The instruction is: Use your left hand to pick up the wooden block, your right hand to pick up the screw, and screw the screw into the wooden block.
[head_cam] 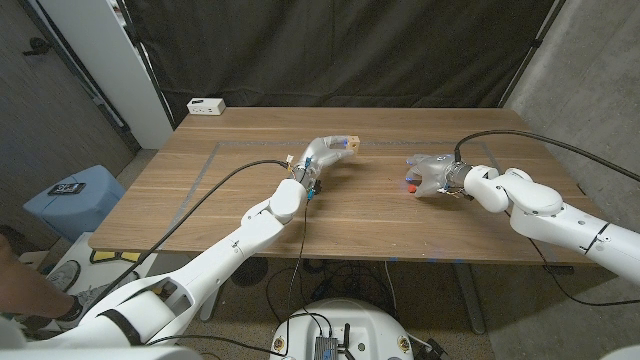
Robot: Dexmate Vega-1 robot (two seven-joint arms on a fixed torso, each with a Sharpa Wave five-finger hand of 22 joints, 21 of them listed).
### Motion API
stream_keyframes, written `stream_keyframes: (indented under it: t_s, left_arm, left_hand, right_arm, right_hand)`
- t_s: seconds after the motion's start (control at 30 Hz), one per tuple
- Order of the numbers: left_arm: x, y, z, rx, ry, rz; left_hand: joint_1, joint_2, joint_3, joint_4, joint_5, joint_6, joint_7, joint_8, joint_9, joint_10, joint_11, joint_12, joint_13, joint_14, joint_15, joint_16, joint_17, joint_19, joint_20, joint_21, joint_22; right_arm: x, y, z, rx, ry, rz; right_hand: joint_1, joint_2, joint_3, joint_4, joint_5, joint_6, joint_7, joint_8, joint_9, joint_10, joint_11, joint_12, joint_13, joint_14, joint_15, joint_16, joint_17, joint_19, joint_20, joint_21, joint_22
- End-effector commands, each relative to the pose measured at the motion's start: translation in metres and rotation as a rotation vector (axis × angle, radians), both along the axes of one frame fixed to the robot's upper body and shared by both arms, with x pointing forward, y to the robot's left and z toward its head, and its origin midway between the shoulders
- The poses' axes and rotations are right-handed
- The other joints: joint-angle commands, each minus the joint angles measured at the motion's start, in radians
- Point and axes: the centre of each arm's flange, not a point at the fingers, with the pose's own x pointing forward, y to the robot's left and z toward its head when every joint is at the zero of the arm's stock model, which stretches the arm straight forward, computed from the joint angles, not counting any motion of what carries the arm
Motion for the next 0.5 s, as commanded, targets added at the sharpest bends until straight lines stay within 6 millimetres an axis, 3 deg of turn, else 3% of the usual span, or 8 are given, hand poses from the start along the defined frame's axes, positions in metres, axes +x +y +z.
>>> stream_keyframes:
  t_s: [0.03,0.5]
  left_arm:
    - [0.0019,0.0000,-0.0002,0.004,0.003,-0.003]
    - [0.0053,-0.0006,0.0001,0.004,0.011,-0.004]
  left_hand:
    - [0.000,0.010,-0.005,0.002,-0.004,0.011,-0.002,0.001,0.003,0.005,-0.004,0.000,0.003,0.008,-0.105,0.003,0.004,0.006,-0.003,0.006,0.003]
    - [-0.001,0.013,-0.007,0.002,-0.004,0.012,-0.001,0.001,0.003,0.005,-0.004,-0.003,0.004,0.008,-0.103,0.003,0.004,0.006,-0.003,0.006,0.003]
  right_arm:
    - [0.0035,0.0021,-0.0017,-0.006,-0.011,0.008]
    - [0.0056,0.0041,-0.0012,-0.014,-0.017,0.010]
  right_hand:
    - [0.018,0.003,0.011,-0.002,-0.002,0.020,-0.002,0.011,0.005,0.010,-0.004,0.008,0.004,0.007,-0.007,0.005,0.003,0.015,0.000,-0.002,0.004]
    - [0.031,-0.002,0.019,0.000,-0.003,0.050,-0.003,0.035,0.015,0.016,-0.010,0.008,0.004,0.012,-0.019,0.006,0.005,0.035,-0.007,0.003,0.005]
